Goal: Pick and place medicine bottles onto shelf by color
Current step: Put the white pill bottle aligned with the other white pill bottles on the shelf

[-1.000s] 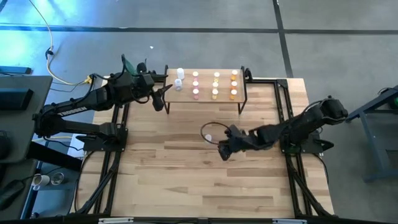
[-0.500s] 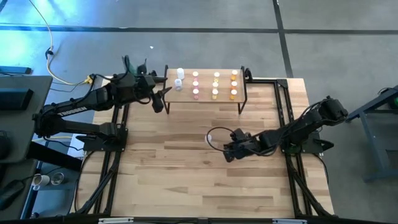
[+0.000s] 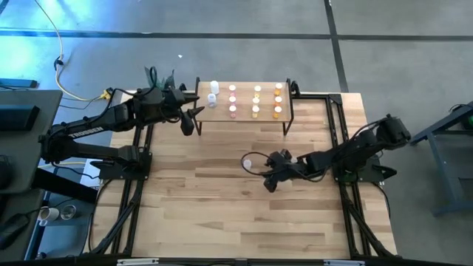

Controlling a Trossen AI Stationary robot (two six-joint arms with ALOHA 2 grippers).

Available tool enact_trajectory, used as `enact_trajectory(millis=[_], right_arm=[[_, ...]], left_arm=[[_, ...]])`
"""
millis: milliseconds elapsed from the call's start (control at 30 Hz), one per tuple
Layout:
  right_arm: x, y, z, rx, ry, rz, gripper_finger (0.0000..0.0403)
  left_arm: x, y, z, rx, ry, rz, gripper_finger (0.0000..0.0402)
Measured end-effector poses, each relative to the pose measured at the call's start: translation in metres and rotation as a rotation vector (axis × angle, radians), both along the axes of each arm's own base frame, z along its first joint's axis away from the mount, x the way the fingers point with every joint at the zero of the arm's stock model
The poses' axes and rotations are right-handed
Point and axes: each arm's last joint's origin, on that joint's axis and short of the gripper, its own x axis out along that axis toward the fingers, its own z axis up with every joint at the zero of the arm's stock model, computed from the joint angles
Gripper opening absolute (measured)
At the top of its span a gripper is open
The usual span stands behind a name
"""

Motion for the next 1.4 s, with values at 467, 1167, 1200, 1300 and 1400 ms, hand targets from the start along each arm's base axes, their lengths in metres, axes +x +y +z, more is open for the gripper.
enact_trajectory(millis=[467, 1167, 1200, 1300, 1400], right_arm=[[0.018, -0.011, -0.048, -0.106, -0.113, 0.024, 0.0206], [0.058, -0.028, -0.071, -0.144, -0.098, 0.036, 0.0206], [0.058, -0.028, -0.072, -0.134, -0.094, 0.044, 0.0206], [0.058, -0.029, -0.072, -0.110, -0.097, 0.037, 0.0196], [0.059, -0.029, -0.071, -0.086, -0.107, 0.028, 0.0166]], left_arm=[[0.000, 0.000, 0.000, 0.001, 0.000, 0.002, 0.0188], [-0.001, 0.000, -0.003, -0.013, 0.032, 0.004, 0.0188], [-0.001, 0.000, -0.003, -0.014, 0.034, 0.004, 0.0188], [-0.001, 0.000, -0.004, -0.017, 0.041, 0.004, 0.0188], [-0.002, -0.001, -0.005, -0.023, 0.049, -0.003, 0.0188]])
